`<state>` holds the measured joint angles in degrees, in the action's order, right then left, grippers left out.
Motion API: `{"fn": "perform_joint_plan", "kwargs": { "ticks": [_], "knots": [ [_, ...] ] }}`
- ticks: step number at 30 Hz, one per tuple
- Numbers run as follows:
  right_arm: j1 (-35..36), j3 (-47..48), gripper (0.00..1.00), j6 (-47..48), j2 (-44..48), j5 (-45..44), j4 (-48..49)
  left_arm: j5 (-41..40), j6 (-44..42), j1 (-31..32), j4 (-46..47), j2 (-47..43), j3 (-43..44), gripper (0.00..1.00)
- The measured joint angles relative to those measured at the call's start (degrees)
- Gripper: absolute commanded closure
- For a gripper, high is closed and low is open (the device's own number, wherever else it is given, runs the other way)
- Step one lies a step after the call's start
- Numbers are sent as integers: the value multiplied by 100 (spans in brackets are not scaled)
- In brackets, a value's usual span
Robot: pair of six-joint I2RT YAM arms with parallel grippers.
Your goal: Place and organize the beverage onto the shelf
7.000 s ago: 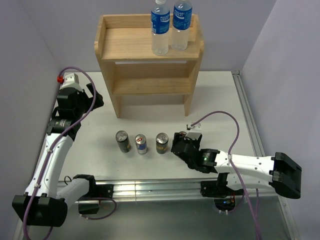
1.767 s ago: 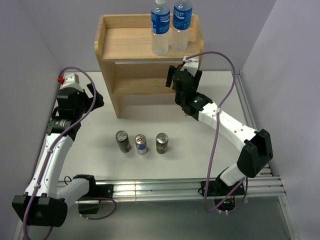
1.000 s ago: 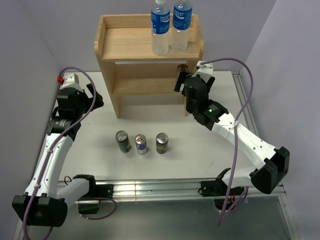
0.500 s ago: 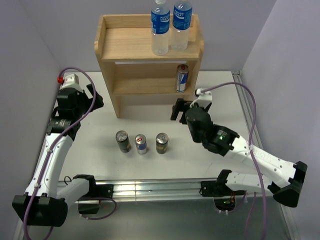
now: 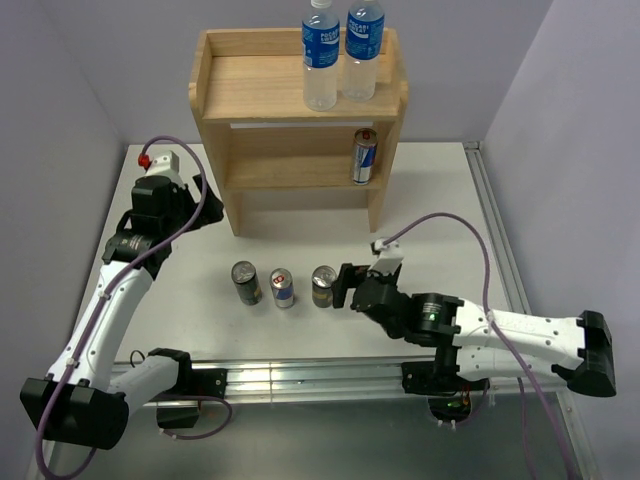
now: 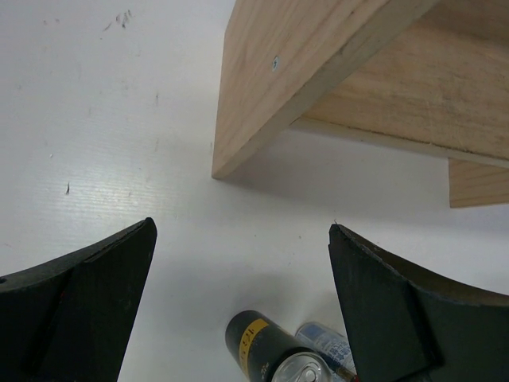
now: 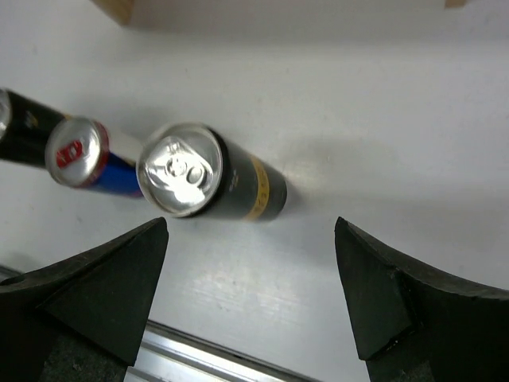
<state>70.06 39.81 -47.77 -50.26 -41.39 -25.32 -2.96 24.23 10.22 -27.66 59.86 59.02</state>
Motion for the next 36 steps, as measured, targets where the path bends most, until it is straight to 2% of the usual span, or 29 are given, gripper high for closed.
{"fn": "perform_joint_plan", "kwargs": {
  "ticks": [7, 17, 25, 36],
  "knots": [
    [485, -181, 8, -492, -741, 39, 160, -101, -24, 0, -2, 0, -44, 3],
    [570, -157, 7, -529, -1368, 15, 636, -146, -66, 0, -15, 0, -90, 3],
    [570, 155, 8, -299, -2133, -317, 798, -146, -85, 0, -20, 0, -94, 3],
    [509, 535, 9, 188, -2481, -741, 997, -199, -96, 0, -22, 0, -94, 3]
  ]
}}
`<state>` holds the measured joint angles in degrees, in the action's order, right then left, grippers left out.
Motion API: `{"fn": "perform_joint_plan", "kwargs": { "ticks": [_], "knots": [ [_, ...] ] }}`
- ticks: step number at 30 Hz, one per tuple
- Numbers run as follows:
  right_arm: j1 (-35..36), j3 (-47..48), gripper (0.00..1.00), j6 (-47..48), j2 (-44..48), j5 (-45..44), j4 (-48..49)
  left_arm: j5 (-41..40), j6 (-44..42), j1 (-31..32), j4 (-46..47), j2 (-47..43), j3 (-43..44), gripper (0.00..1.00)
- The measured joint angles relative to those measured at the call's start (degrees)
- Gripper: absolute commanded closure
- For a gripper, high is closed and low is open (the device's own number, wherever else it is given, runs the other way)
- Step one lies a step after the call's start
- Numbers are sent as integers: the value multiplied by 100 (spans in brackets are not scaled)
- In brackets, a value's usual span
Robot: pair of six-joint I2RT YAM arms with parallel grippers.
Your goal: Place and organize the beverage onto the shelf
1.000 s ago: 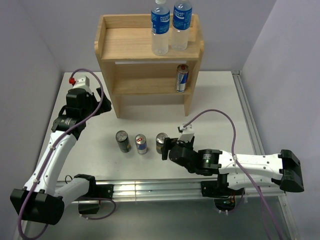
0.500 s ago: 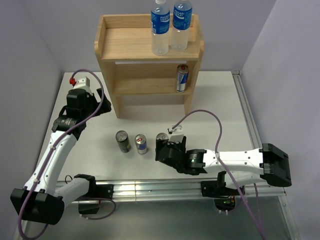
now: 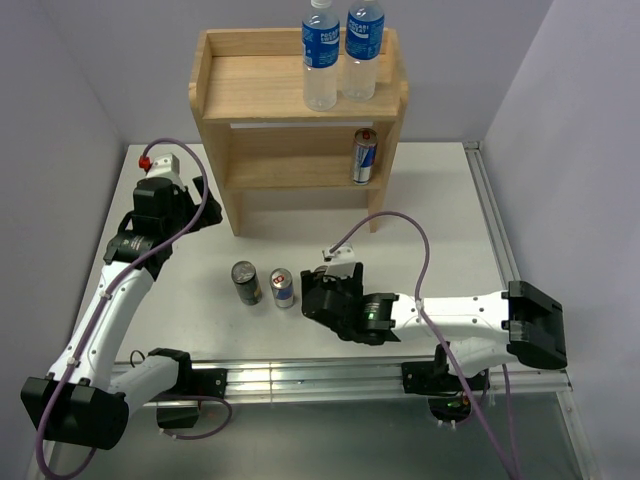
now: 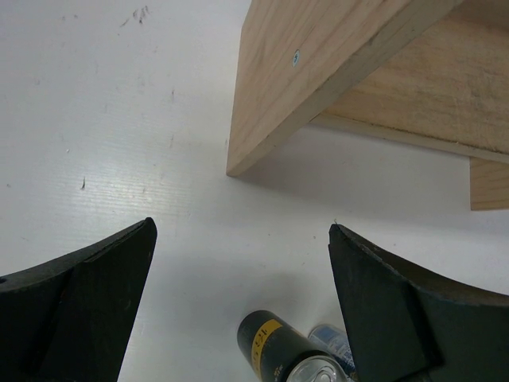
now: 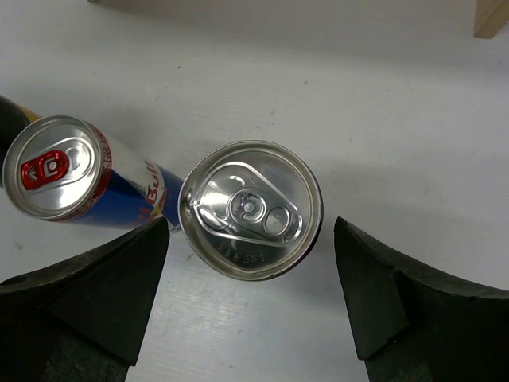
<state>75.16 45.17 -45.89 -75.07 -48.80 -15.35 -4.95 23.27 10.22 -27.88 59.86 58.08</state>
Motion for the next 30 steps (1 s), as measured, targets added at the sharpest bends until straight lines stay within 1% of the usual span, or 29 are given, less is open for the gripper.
{"fn": "perform_joint_plan", "kwargs": {
  "ticks": [2, 13, 17, 22, 23, 24, 27, 30],
  "knots": [
    [-48, 0, 11, 50, -59, -2, 28, -4, -4, 0, 0, 0, 0, 3],
    [-170, 0, 28, 188, -184, -160, 286, -4, -7, 0, 2, 0, 0, 3],
    [-219, -2, 40, 251, -308, -258, 426, -4, -7, 0, 2, 0, 0, 3],
    [-258, -2, 50, 297, -315, -262, 474, -7, -7, 0, 0, 0, 0, 3],
    [-258, -2, 56, 302, -315, -262, 472, -7, -7, 0, 0, 0, 0, 3],
    [-258, -2, 59, 315, -315, -260, 472, -7, -7, 0, 0, 0, 0, 3],
    [-258, 4, 60, 354, -306, -254, 444, 0, -7, 0, -2, -2, 0, 3],
    [-267, 92, 63, 455, -260, -188, 208, 186, -11, 0, -17, -46, 0, 3]
  ]
}}
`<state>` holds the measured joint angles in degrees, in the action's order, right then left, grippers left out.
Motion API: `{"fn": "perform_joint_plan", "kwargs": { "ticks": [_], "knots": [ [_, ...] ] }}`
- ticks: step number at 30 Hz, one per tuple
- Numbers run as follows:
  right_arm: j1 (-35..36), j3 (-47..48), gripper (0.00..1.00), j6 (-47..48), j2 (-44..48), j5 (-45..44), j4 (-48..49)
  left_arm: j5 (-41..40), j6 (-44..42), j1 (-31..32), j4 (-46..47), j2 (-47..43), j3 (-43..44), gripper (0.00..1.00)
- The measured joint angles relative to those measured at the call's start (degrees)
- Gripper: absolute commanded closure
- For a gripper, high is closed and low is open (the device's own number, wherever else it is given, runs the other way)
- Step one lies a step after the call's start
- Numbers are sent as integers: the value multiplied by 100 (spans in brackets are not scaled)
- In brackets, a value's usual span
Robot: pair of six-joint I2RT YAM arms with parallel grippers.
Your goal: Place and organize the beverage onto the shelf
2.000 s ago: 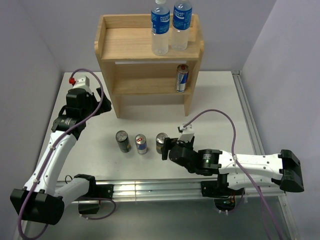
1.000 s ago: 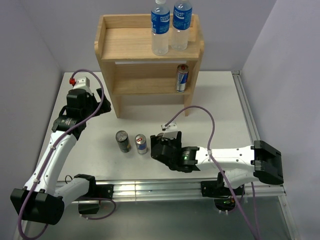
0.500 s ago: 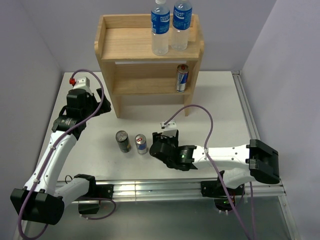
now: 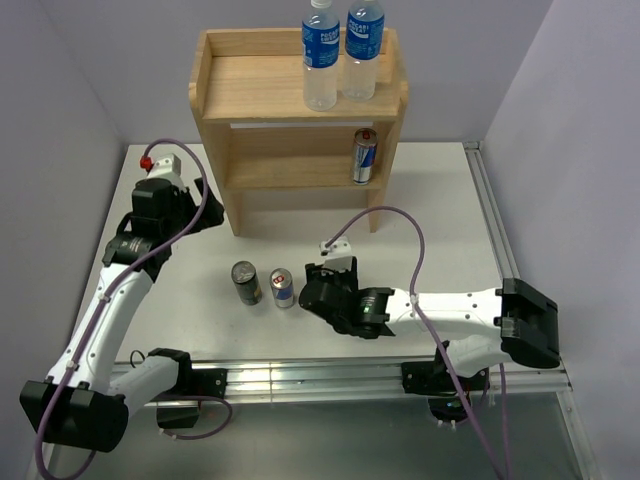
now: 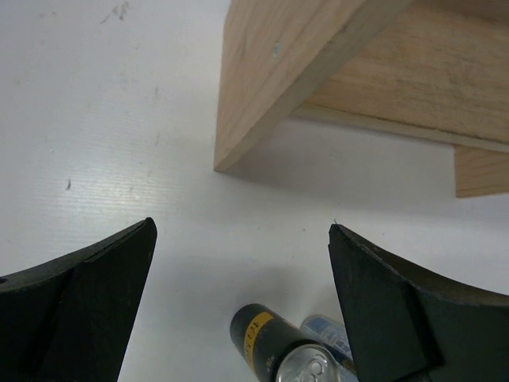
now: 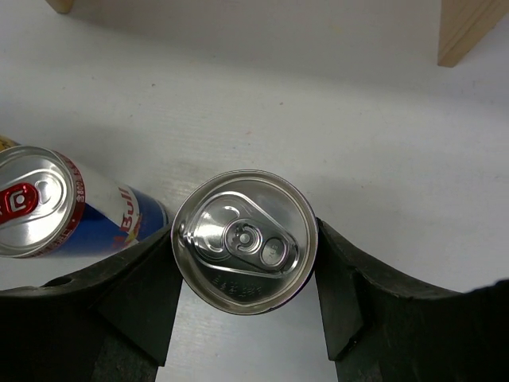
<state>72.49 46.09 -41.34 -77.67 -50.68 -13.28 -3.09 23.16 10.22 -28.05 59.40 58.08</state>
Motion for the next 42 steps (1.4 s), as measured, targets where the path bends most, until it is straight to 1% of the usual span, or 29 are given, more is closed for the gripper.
{"fn": "perform_joint_plan", "kwargs": {
  "ticks": [1, 3, 4, 6, 10, 12, 13, 19, 25, 28, 34, 40, 42],
  "knots": [
    [-7, 70, 63, 61, 17, 31, -138, 140, -7, 0, -4, -50, 0, 3],
    [-13, 297, 68, 192, 85, 92, -466, 505, -13, 0, 17, -238, -20, 3],
    [-15, 470, 68, 273, 146, 107, -651, 706, -20, 0, 52, -369, -44, 2],
    [-15, 778, 72, 415, 289, 133, -883, 1064, -22, 0, 111, -673, -96, 2],
    [-15, 1567, 76, 748, 699, 212, -1298, 1766, -46, 0, 398, -1360, -260, 3],
    [-15, 2004, 81, 909, 828, 216, -1462, 2129, -61, 0, 608, -1707, -407, 3],
    [-15, 2232, 85, 997, 866, 214, -1541, 2310, -63, 0, 686, -1849, -483, 3],
    [-85, 3386, 85, 1521, 787, 227, -1910, 3386, -120, 52, 1248, -2708, -1014, 4],
    [-249, 4140, 85, 1814, 310, 461, -2197, 4304, -133, 166, 2092, -3482, -1580, 4],
    [-302, 4494, 86, 1873, -44, 699, -2385, 4603, -146, 170, 2514, -3580, -1738, 5],
    [-339, 5672, 85, 1923, -907, 1327, -2824, 4898, -234, 179, 2975, -3403, -1788, 5],
    [-352, 7307, 85, 1971, -1738, 1864, -3224, 5001, -332, 181, 3053, -3038, -1788, 5],
    [-356, 7702, 85, 1974, -1930, 2006, -3307, 4996, -411, 184, 3042, -2944, -1777, 5]
  ]
}}
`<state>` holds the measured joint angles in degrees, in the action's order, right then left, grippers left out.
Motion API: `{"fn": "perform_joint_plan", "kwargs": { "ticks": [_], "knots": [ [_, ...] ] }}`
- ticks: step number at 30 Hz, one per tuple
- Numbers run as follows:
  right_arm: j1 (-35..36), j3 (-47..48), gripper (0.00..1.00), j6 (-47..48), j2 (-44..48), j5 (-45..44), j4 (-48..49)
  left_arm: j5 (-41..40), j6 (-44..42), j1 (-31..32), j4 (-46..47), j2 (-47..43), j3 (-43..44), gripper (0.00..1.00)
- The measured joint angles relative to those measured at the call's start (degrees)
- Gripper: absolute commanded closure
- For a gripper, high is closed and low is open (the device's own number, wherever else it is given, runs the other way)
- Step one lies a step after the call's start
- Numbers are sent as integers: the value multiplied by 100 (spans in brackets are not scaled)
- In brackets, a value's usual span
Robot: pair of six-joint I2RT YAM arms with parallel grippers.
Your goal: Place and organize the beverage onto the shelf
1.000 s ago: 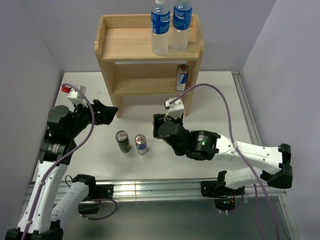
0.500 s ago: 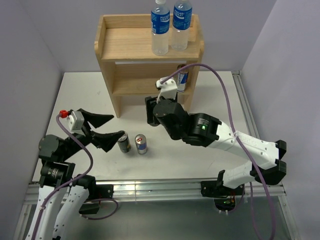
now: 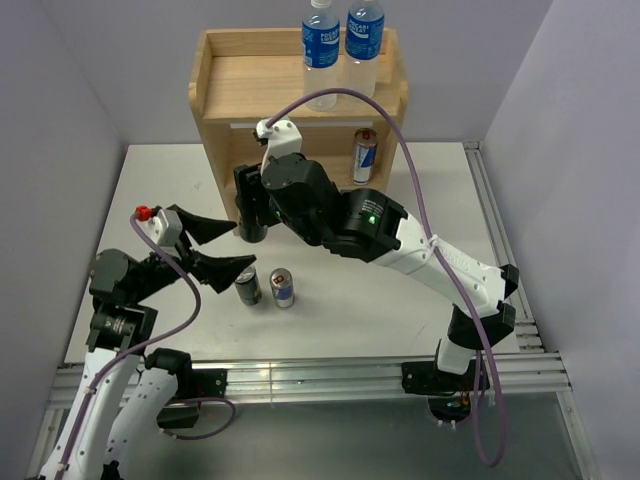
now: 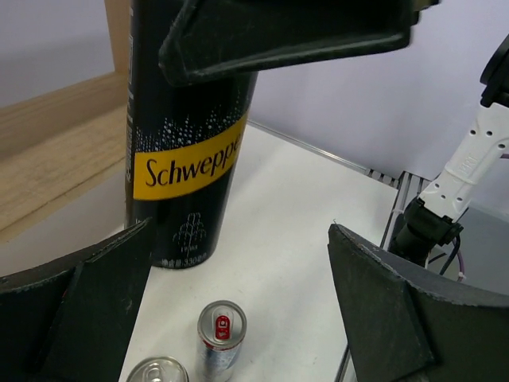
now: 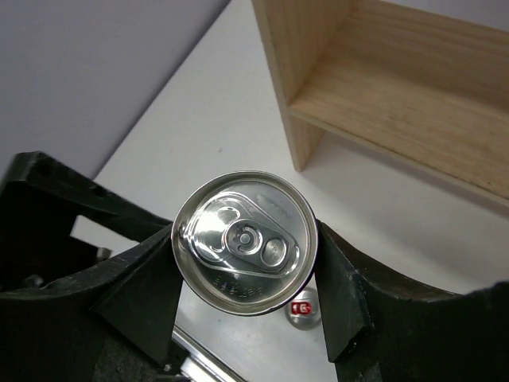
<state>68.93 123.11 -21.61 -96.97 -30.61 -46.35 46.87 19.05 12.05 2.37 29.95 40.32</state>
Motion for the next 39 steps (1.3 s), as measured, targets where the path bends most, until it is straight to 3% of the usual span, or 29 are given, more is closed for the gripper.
{"fn": "perform_joint_plan", "kwargs": {
  "ticks": [12, 18, 22, 35, 39],
  "knots": [
    [-20, 144, 86, -155, -133, 614, -236, -323, -337, 96, 234, 763, 577, 8],
    [-20, 122, 87, -212, -144, 776, -256, -356, -328, 149, 437, 1078, 577, 14],
    [-46, 131, 87, -234, -188, 820, -254, -356, -337, 240, 433, 1156, 577, 26],
    [-98, 498, 87, -254, -535, 879, -439, -481, -527, 461, 295, 1300, 586, 50],
    [-98, 697, 85, -225, -640, 881, -564, -551, -584, 492, 251, 1300, 603, 68]
  ]
}}
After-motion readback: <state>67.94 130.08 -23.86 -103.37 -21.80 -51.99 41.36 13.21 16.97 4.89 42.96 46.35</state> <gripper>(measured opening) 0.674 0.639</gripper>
